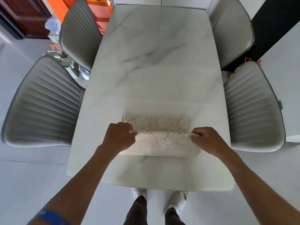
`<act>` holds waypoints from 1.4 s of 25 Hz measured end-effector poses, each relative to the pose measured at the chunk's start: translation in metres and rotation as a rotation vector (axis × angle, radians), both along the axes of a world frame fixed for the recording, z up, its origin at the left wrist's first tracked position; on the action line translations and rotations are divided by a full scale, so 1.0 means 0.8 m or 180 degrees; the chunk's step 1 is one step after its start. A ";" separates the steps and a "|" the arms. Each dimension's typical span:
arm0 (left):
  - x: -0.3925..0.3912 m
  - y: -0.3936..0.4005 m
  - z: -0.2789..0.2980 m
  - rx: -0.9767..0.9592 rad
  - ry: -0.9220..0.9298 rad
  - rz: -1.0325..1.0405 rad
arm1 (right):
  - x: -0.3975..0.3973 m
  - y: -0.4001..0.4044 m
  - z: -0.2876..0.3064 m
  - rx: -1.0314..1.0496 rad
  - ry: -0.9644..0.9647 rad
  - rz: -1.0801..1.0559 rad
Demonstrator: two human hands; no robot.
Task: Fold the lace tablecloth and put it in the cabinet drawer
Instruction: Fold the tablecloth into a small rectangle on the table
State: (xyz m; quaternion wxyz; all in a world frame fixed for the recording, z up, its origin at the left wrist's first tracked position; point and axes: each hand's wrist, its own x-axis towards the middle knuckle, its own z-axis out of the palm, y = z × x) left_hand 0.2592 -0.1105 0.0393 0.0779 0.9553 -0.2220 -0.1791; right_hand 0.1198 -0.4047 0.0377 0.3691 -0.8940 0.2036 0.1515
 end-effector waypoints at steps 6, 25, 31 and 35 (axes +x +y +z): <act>0.086 -0.060 -0.044 0.0709 -0.0376 -0.0267 | 0.095 -0.042 -0.048 -0.0481 0.0100 -0.1063; -0.022 -0.072 -0.074 -0.0388 0.0925 -0.0062 | 0.066 0.013 -0.050 0.1743 -0.0243 -0.1538; 0.040 -0.146 0.095 -0.0872 -0.1566 -0.2061 | 0.070 0.002 0.104 0.1049 -0.0912 0.0568; 0.057 -0.166 0.157 0.0107 -0.0461 -0.1953 | 0.081 -0.018 0.150 0.0745 -0.0739 0.0606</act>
